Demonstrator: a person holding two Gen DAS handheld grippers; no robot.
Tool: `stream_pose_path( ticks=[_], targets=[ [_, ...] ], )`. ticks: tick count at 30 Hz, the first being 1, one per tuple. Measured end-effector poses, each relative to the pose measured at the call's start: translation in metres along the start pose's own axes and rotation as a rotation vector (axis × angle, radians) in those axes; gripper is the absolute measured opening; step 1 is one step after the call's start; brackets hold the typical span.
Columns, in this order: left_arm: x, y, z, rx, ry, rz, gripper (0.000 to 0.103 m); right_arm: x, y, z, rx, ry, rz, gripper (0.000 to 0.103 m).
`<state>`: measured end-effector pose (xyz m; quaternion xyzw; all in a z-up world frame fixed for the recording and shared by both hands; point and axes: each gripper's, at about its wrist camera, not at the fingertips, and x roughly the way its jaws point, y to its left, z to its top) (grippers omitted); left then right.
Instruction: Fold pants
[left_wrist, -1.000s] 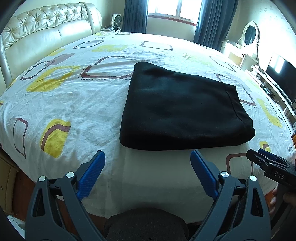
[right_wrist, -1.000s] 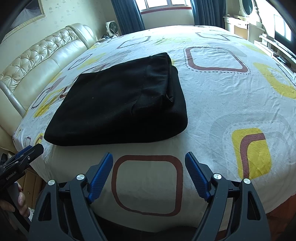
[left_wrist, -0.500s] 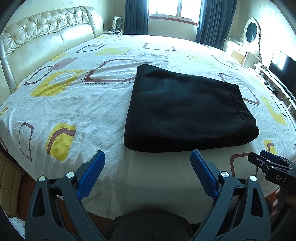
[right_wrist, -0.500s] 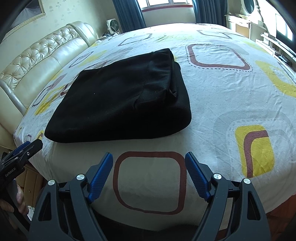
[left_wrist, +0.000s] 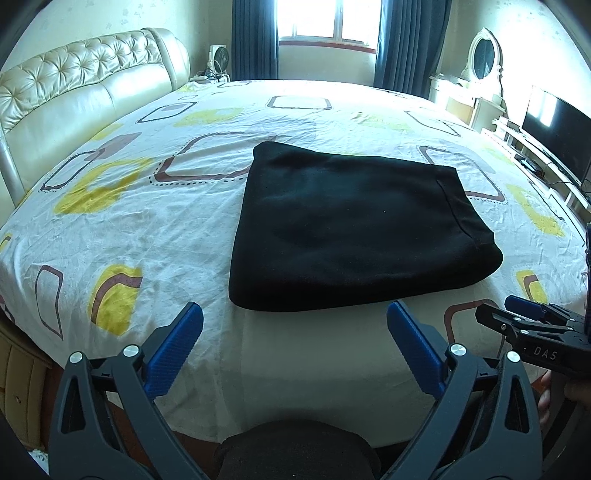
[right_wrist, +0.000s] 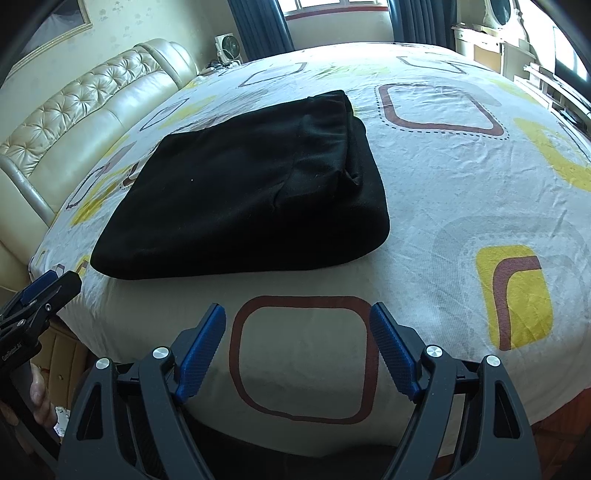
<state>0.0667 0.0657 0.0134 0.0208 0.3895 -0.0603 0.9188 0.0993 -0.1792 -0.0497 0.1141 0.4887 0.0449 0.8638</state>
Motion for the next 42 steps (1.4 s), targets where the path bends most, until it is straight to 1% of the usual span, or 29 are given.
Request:
stream_pose_path(
  ticks=[7, 21, 25, 26, 27, 29, 33, 35, 38, 40, 42],
  targets=[
    [-0.001, -0.001, 0.001, 0.007, 0.0, 0.013, 0.1, 0.002, 0.001, 0.0, 0.0, 0.006, 0.004, 0.079],
    [-0.008, -0.002, 0.003, 0.001, -0.03, -0.004, 0.1, 0.003, 0.003, -0.002, -0.003, 0.01, 0.007, 0.079],
    [-0.013, -0.005, 0.002, -0.019, -0.059, 0.025, 0.1, 0.003, 0.003, -0.002, -0.004, 0.012, 0.009, 0.079],
    [-0.013, -0.005, 0.003, -0.022, -0.054, 0.034, 0.1, 0.002, 0.003, -0.002, -0.005, 0.011, 0.009, 0.079],
    [-0.012, -0.007, 0.004, -0.015, -0.029, 0.032, 0.1, 0.002, 0.003, -0.002, -0.005, 0.01, 0.01, 0.079],
    [-0.01, -0.008, 0.008, 0.0, 0.02, -0.031, 0.1, 0.003, 0.003, -0.002, -0.006, 0.011, 0.012, 0.079],
    [-0.013, -0.003, 0.017, -0.013, 0.0, -0.068, 0.1, 0.003, 0.003, -0.003, -0.003, 0.017, 0.02, 0.079],
    [-0.012, 0.004, 0.025, -0.03, -0.019, -0.047, 0.1, 0.001, 0.002, 0.0, 0.007, 0.018, 0.033, 0.079],
    [-0.001, 0.025, 0.041, -0.055, -0.021, -0.004, 0.1, -0.006, -0.005, 0.01, 0.032, -0.003, 0.053, 0.079],
    [0.013, 0.049, 0.054, -0.089, -0.024, 0.041, 0.1, -0.014, -0.014, 0.023, 0.05, -0.032, 0.06, 0.079],
    [0.032, 0.079, 0.069, -0.129, -0.03, 0.098, 0.1, -0.02, -0.03, 0.042, 0.071, -0.081, 0.042, 0.079]
  ],
)
